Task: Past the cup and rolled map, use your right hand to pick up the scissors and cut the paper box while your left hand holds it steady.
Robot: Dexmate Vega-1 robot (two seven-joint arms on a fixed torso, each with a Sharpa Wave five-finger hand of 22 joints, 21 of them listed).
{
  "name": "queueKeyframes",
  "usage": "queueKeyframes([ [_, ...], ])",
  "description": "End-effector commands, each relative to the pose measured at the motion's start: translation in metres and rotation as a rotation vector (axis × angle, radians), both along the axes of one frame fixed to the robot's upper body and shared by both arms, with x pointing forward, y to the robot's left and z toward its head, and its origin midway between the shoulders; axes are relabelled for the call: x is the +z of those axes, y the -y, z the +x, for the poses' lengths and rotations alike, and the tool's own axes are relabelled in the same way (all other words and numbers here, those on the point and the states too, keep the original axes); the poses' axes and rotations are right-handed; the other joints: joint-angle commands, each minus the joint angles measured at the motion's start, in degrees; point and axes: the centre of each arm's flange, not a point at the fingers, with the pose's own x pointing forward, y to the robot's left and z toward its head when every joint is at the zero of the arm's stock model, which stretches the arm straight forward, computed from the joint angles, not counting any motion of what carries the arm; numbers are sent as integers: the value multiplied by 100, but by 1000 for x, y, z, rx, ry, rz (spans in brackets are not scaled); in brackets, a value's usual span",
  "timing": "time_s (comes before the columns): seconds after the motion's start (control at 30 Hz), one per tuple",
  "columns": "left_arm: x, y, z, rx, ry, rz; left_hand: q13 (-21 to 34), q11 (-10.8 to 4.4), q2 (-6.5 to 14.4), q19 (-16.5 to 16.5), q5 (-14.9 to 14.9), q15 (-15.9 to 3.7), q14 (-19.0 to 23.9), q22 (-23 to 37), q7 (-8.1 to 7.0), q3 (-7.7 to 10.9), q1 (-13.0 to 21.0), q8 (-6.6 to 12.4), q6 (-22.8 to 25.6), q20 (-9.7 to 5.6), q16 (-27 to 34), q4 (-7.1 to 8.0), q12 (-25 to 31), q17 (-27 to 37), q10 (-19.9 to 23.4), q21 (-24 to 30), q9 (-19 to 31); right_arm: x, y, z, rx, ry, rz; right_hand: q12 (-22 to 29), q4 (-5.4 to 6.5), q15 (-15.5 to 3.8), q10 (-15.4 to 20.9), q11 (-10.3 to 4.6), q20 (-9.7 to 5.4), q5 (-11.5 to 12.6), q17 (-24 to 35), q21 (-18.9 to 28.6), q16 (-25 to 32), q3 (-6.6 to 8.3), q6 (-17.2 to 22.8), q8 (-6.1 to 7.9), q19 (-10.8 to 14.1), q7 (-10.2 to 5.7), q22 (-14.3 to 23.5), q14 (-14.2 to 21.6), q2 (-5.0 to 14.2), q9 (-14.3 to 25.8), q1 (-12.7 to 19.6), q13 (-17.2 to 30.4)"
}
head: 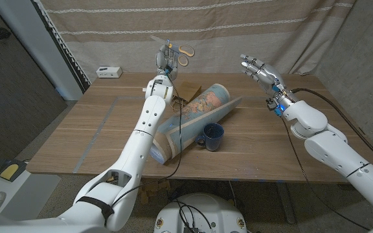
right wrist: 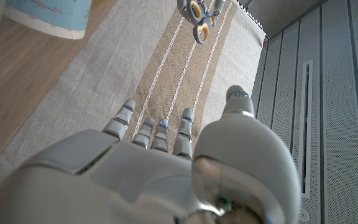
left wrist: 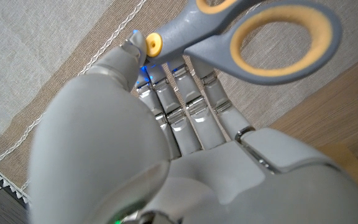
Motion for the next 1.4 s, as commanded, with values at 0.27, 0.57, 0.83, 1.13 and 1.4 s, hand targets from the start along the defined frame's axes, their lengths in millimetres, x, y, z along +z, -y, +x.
queueKeyframes([
  [0.27,-3,5,13,8,-57,11,10,-31,40,-32,18,-484,502,13,31,250,4,27,83,-582,18,211,-10,20,12,29,21,11,-8,1,-68,57,-58,-34,-18,49,-75,-28,-22,-1,0,-16,-67,117,80,-4,-203,-78,13,-248,11,16,187,18],
  [0.57,-1,10,16,-15,-64,19,18,-41,38,-33,20,-484,504,12,35,257,4,23,78,-584,18,209,-6,22,10,34,24,16,-15,4,-102,86,-84,-21,-13,37,-47,-60,-25,-7,-1,0,-40,153,187,24,-209,-128,13,-237,15,20,248,18],
  [0.83,0,10,15,-3,-54,38,15,-46,39,-35,20,-484,504,11,31,262,3,24,82,-583,19,209,-11,24,4,36,29,19,-23,4,-111,102,-83,-8,-8,3,-17,-79,-67,-15,-3,48,-11,184,331,65,-111,-128,11,-188,9,24,309,18],
  [1.13,1,13,12,2,-44,70,15,-37,40,-45,22,-484,502,7,28,269,-3,22,77,-579,17,211,-7,25,14,32,34,16,-33,1,-130,127,-104,-2,-8,-38,1,-119,-48,-21,-6,46,-11,210,425,88,-108,-168,8,-191,2,29,363,16],
  [1.4,-1,15,9,-12,-58,62,24,-42,34,-54,26,-483,492,2,21,276,-14,27,80,-571,11,215,-10,24,-8,25,45,15,-42,-2,-151,157,-118,-4,-6,-105,-3,-117,-37,-24,-8,43,-17,213,462,93,-115,-183,7,-206,-23,32,387,16],
])
